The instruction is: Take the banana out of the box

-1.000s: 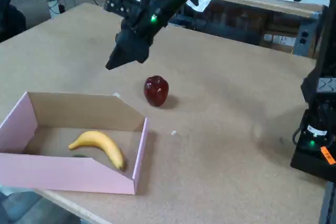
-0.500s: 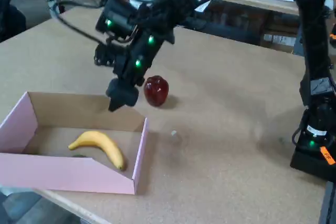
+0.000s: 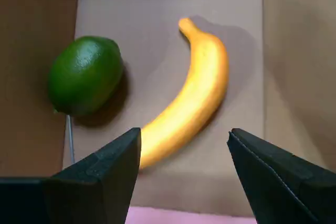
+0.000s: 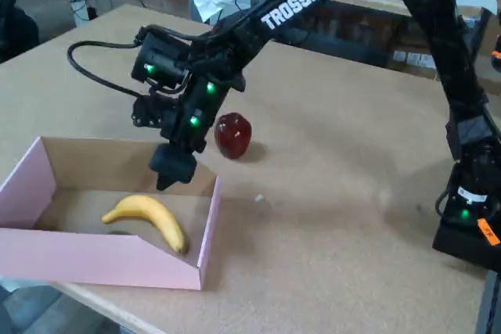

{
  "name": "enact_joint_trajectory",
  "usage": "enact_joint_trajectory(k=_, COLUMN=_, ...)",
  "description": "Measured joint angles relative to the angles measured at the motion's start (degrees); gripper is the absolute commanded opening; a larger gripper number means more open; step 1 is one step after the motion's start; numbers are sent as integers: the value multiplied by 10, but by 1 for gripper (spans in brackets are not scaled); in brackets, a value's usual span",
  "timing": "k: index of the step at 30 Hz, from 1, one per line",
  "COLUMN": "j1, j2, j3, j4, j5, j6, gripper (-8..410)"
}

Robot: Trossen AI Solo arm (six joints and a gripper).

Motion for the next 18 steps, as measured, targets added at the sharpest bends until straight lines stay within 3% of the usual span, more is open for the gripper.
enact_joint_trajectory(k=9, j1=14, j2=4, j3=0, j4=33, j5=-10, j6=67, gripper=238)
enact_joint_trajectory(k=18, j1=16, j2=3, j3=0, j4=4, j5=-3, j6=109, gripper=263)
